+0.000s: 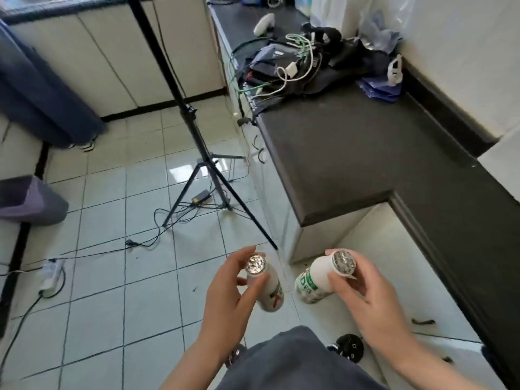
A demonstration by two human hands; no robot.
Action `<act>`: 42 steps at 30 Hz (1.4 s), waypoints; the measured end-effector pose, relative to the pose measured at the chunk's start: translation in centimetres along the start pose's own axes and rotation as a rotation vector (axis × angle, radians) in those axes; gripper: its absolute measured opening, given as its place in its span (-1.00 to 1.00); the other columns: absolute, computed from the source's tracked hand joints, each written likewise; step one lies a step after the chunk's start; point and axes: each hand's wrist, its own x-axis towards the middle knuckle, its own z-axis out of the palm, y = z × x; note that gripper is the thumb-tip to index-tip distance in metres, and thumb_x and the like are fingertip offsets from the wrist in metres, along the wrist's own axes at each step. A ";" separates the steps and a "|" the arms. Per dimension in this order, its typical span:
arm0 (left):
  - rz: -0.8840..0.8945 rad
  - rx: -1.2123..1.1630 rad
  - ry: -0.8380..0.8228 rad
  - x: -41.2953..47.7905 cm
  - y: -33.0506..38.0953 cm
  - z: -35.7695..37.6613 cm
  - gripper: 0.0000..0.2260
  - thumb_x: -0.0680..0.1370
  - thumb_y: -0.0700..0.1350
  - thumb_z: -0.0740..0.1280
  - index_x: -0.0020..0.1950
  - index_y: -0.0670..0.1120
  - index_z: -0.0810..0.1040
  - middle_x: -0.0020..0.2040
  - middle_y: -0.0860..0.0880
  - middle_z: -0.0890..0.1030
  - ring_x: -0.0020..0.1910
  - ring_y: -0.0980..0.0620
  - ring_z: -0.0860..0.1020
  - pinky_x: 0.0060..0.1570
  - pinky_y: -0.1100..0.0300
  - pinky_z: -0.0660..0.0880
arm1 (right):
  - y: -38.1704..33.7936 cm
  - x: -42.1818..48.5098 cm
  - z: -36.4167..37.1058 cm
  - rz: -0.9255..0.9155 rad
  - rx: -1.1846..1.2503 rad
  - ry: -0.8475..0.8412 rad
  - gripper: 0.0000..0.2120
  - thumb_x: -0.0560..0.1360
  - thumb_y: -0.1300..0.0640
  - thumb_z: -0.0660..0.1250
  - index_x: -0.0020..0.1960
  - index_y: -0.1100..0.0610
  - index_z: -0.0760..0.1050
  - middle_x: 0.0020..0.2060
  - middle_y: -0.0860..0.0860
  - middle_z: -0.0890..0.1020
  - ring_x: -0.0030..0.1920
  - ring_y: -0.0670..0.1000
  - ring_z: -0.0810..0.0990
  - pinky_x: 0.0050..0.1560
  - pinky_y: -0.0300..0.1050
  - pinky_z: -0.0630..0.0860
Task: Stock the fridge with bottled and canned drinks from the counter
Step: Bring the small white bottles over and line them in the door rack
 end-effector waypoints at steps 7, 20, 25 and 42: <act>-0.006 0.025 0.201 -3.4 -5.9 -14.3 -0.72 0.48 0.12 0.29 0.19 0.26 0.43 0.14 0.20 0.59 0.15 0.11 0.53 0.02 0.11 0.53 | -4.8 -0.1 16.0 -0.066 0.059 -0.122 -0.78 0.41 -0.04 0.33 0.06 -0.14 0.54 -0.03 -0.23 0.63 -0.02 -0.25 0.59 -0.08 -0.49 0.45; -0.210 -0.058 0.705 -7.5 -14.1 -31.4 -0.72 0.50 -0.03 0.33 0.17 0.23 0.45 0.11 0.17 0.60 0.10 0.21 0.54 -0.06 0.43 0.45 | -9.8 3.8 37.1 -0.143 -0.061 -0.601 -0.78 0.41 -0.06 0.32 0.04 -0.10 0.53 -0.05 -0.17 0.64 -0.07 -0.17 0.61 -0.12 -0.38 0.51; -0.294 -0.124 0.921 -6.8 -17.6 -38.4 -0.69 0.53 -0.11 0.36 0.11 0.31 0.44 0.08 0.24 0.61 0.08 0.25 0.54 -0.11 0.47 0.42 | -12.6 7.3 48.9 -0.239 -0.102 -0.804 -0.81 0.47 -0.02 0.31 0.07 -0.10 0.51 -0.04 -0.22 0.62 -0.03 -0.19 0.60 -0.09 -0.32 0.54; -0.416 -0.097 1.588 -16.8 -25.2 -63.9 -0.62 0.52 -0.12 0.35 0.09 0.40 0.45 0.11 0.15 0.60 0.08 0.23 0.54 -0.10 0.46 0.46 | -23.1 2.5 86.4 -0.474 -0.141 -1.457 -0.75 0.50 0.06 0.34 0.06 -0.28 0.48 -0.02 -0.27 0.62 0.05 -0.22 0.58 -0.05 -0.36 0.52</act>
